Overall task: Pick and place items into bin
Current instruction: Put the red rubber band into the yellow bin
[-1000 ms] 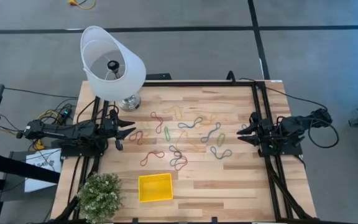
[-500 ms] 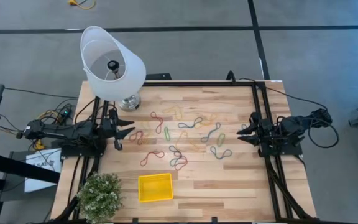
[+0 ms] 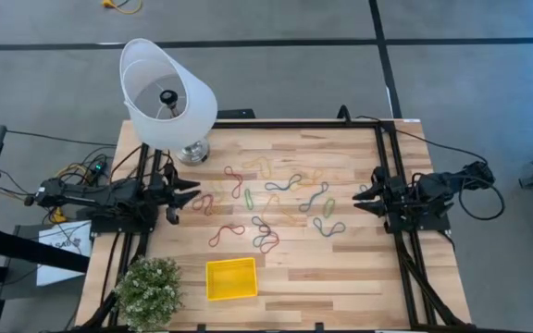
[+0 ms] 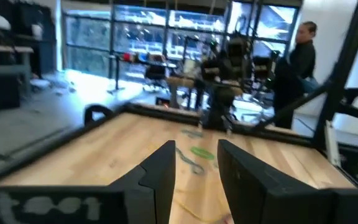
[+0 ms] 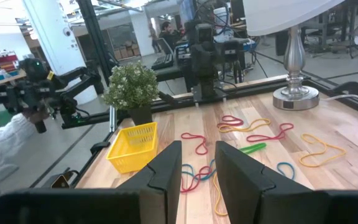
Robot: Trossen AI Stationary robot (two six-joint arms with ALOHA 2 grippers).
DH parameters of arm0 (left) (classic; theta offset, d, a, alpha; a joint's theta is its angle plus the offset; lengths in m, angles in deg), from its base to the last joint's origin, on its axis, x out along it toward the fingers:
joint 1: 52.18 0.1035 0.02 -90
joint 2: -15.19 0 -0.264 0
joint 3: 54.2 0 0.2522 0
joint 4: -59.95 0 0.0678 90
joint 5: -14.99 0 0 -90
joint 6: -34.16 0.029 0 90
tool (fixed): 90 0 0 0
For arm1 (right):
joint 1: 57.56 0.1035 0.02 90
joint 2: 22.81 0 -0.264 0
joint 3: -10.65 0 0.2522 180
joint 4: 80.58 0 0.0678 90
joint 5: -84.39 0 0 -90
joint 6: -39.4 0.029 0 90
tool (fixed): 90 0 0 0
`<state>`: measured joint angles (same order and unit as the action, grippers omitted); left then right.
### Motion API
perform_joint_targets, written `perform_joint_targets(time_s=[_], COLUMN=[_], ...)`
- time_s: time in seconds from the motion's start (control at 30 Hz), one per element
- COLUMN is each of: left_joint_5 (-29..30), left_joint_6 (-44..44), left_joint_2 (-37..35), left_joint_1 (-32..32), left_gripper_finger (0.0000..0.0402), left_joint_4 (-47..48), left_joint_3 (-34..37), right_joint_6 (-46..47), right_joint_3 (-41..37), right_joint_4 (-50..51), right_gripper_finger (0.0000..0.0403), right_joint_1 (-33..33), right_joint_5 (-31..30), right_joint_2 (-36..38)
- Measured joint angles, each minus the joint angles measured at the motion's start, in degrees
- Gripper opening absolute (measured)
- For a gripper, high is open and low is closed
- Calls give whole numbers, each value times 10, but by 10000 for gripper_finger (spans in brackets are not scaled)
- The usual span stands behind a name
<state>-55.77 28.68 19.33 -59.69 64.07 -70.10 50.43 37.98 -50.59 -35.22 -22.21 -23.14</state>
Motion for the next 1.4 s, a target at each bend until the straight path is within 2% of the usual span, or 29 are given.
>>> perform_joint_targets(time_s=[0.13,0.27,0.43,0.6,0.77,1.13,1.4], left_joint_5=[28,56,69,33,1,10,55], left_joint_6=[16,-29,-150,-214,-242,-312,-333], left_joint_2=[0,27,123,237,350,576,684], left_joint_1=[0,0,0,0,0,0,17], left_gripper_finger=[109,109,109,109,109,109,109], left_joint_4=[41,183,393,474,483,434,394], left_joint_3=[-74,-166,-257,-272,-272,-272,-272], right_joint_6=[0,0,0,0,0,0,0], right_joint_3=[0,0,0,0,0,0,0], right_joint_4=[0,0,0,0,0,0,0], right_gripper_finger=[92,92,92,92,92,92,92], right_joint_1=[0,0,0,0,0,0,0], right_joint_5=[0,0,0,0,0,0,0], right_joint_2=[0,0,0,0,0,0,0])
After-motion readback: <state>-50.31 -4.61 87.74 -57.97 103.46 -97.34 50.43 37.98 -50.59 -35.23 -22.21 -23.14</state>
